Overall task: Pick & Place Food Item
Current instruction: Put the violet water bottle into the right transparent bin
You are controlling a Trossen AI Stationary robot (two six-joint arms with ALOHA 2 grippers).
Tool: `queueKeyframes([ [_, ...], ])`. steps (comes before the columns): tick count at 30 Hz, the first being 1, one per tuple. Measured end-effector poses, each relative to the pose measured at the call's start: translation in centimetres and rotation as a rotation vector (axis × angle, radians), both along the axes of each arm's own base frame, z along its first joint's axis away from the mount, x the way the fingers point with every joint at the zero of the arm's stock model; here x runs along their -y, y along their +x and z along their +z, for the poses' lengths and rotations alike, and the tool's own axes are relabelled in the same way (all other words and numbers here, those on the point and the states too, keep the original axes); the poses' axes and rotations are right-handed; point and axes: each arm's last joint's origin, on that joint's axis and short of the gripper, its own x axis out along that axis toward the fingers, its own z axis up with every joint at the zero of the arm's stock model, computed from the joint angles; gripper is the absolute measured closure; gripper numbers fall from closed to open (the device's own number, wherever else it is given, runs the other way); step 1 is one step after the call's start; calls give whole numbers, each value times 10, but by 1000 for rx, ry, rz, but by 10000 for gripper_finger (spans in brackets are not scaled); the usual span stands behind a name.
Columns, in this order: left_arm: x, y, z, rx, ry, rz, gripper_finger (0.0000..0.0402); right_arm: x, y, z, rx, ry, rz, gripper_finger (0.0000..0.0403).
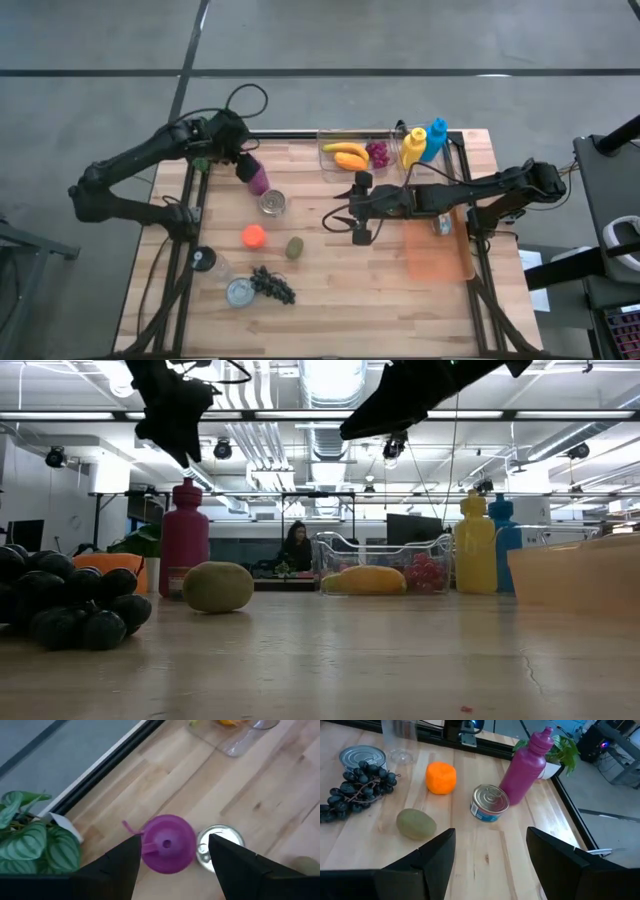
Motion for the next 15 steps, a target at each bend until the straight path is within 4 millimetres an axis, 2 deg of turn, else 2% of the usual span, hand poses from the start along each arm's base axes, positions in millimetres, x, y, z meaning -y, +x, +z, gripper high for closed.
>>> queueKeyframes([
  [6, -4, 1, -5, -30, 9, -30, 183, 0, 0, -1, -3, -1, 0, 155],
  [11, -8, 5, -20, -78, -22, -29, 194, 0, -1, -2, -11, 1, -1, 151],
  [15, -11, 8, -25, -85, -27, -24, 201, 0, -1, -2, -15, 1, -1, 156],
])
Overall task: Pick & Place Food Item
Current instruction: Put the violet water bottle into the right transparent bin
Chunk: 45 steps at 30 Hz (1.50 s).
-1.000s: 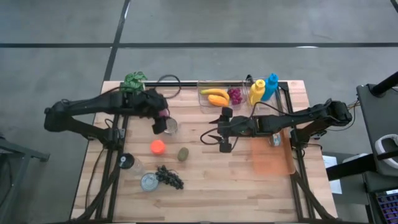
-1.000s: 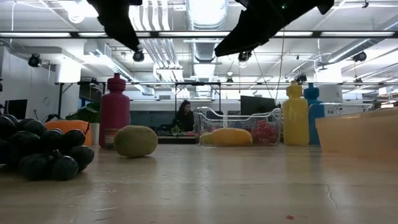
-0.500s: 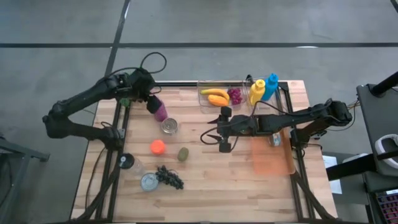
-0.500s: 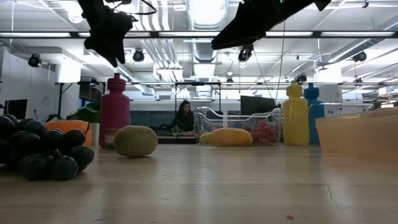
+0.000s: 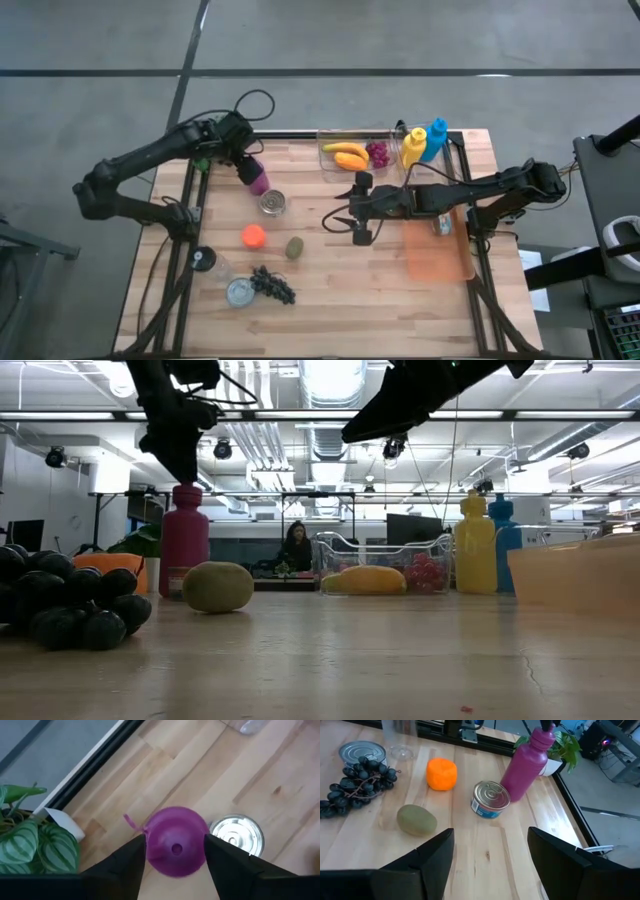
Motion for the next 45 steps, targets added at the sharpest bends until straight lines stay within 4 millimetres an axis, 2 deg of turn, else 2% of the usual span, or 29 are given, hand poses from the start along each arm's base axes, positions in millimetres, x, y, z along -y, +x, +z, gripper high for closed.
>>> queueKeyframes([
  [13, -1, 1, 1, 10, 13, -5, 224, 0, 0, 0, 0, -2, 1, 160],
  [22, -1, 1, 1, 8, 14, -10, 257, 0, 0, 0, -1, -1, 0, 151],
  [28, -1, 1, 1, 3, 15, -18, 279, 0, 0, -1, -1, -2, 1, 160],
  [36, -1, 0, 1, 1, 14, -18, 281, 0, 0, -1, -1, -2, 1, 168],
  [45, -1, 0, 1, 2, 14, -18, 280, 0, 0, -1, -1, -3, 2, 157],
])
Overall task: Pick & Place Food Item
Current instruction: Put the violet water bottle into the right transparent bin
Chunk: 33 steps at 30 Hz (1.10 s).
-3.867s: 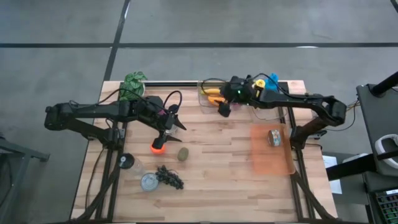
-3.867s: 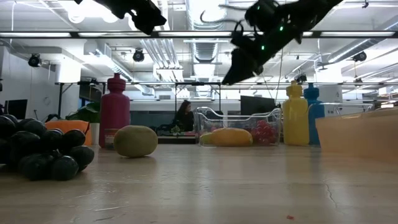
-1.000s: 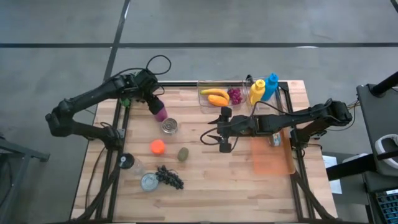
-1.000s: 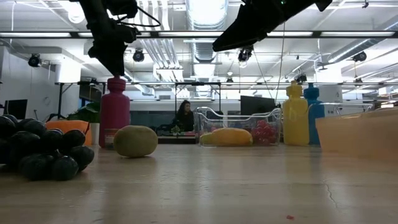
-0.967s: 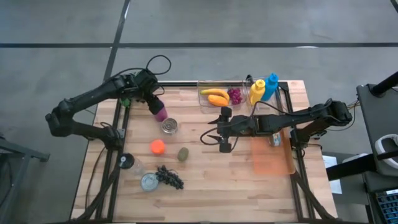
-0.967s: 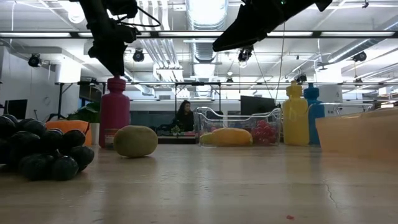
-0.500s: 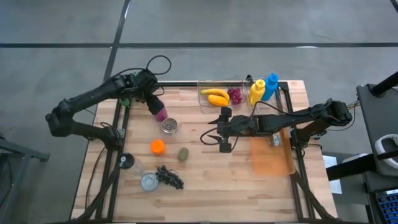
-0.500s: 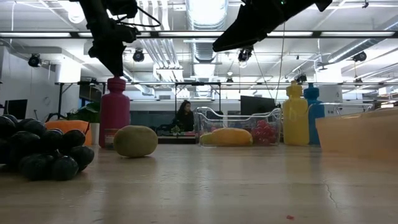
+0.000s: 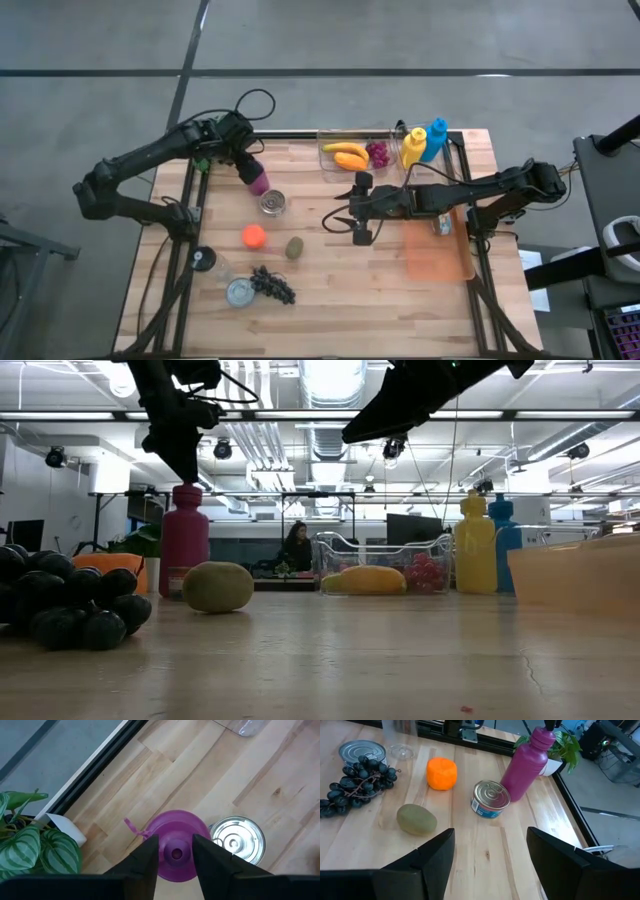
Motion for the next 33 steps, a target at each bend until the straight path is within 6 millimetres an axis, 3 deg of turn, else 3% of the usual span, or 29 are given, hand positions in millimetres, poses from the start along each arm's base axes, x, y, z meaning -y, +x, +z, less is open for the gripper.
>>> queueKeyframes([
  [33, 1, -1, -1, -16, -8, -3, 283, 0, 0, 0, 2, 0, 0, 156],
])
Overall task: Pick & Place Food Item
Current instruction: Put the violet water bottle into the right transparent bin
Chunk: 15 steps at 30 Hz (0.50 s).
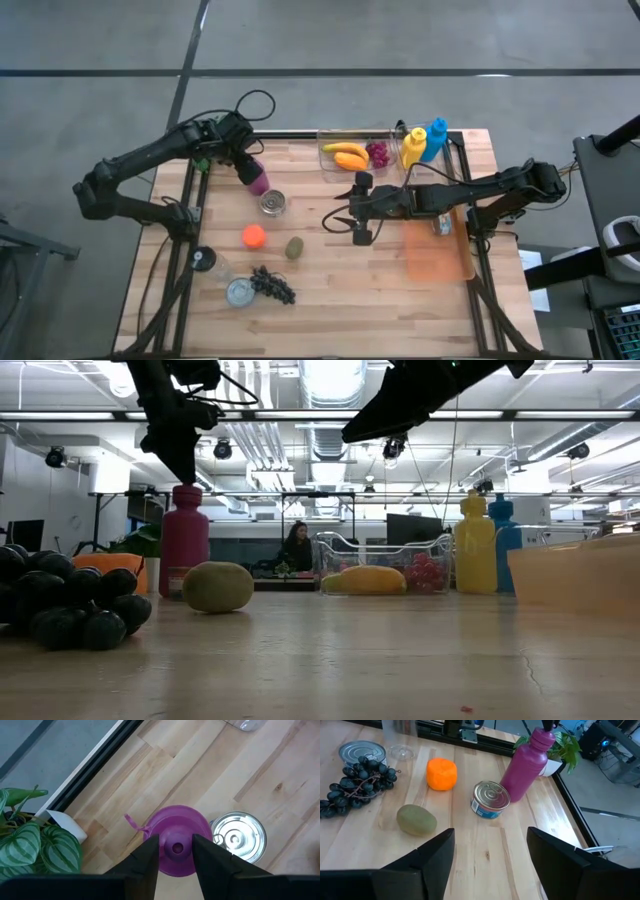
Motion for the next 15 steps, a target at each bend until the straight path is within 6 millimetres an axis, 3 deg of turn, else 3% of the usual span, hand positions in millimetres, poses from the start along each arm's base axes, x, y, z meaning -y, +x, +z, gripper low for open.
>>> queueKeyframes([
  [15, 0, 0, -3, -9, 5, 8, 284, 0, 0, 0, 1, 0, 0, 163],
])
